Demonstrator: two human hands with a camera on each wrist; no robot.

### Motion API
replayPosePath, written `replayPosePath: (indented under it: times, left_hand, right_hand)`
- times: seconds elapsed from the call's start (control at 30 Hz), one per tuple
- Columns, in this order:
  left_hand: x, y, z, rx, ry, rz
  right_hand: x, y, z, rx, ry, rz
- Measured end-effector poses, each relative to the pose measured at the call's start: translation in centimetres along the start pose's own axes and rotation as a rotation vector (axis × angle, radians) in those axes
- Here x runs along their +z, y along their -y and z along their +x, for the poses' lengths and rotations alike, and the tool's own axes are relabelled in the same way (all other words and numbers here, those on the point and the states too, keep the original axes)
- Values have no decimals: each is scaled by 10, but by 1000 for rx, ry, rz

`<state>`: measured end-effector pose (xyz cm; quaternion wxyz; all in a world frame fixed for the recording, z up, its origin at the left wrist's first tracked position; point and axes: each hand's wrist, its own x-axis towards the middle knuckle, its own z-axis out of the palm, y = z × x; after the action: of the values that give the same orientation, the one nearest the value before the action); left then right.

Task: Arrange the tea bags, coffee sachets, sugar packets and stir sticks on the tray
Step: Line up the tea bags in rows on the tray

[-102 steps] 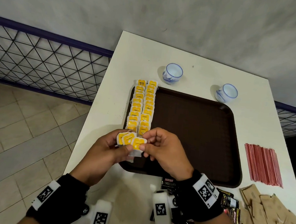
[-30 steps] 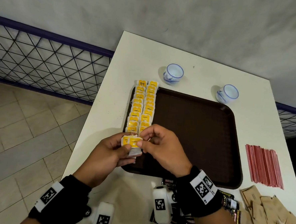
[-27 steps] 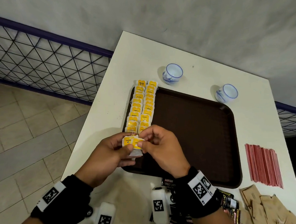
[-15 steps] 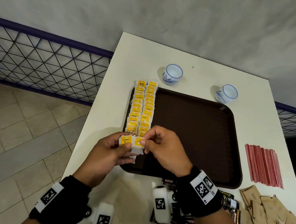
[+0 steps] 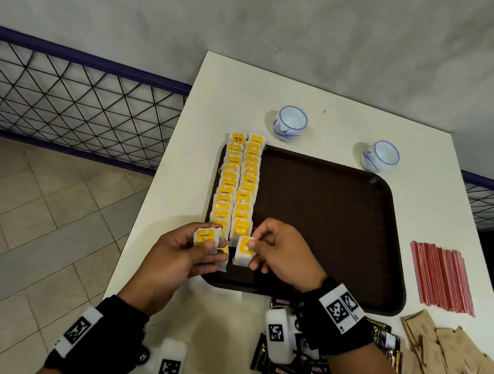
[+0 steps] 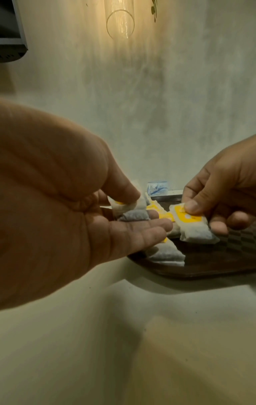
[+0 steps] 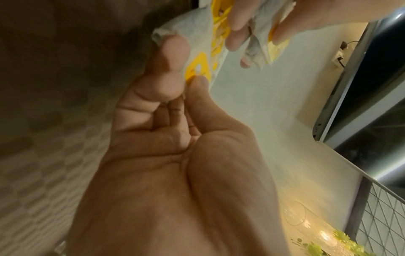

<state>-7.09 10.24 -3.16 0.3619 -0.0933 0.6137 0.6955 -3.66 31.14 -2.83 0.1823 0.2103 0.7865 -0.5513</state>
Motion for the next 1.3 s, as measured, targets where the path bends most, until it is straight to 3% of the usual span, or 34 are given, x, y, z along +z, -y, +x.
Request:
replayPosePath:
  times: [0.43, 0.73, 0.87, 0.93, 1.1, 1.3]
  left_hand:
    - [0, 2, -4, 18, 39, 17]
    - [0, 6, -4, 152, 89, 187]
    - [2, 8, -4, 256, 129, 366]
    - [3, 8, -5, 295, 157, 455]
    - [8, 7, -7, 344, 157, 592]
    - [8, 9, -4, 323, 146, 542]
  right_hand:
    - [12, 7, 17, -8, -116, -62]
    - [11, 12, 10, -62, -235, -171]
    - [7, 24, -4, 26, -26, 156]
    - [6, 25, -8, 58, 66, 202]
    - [7, 23, -13, 67, 146, 198]
    - [9, 27, -16, 46, 162, 188]
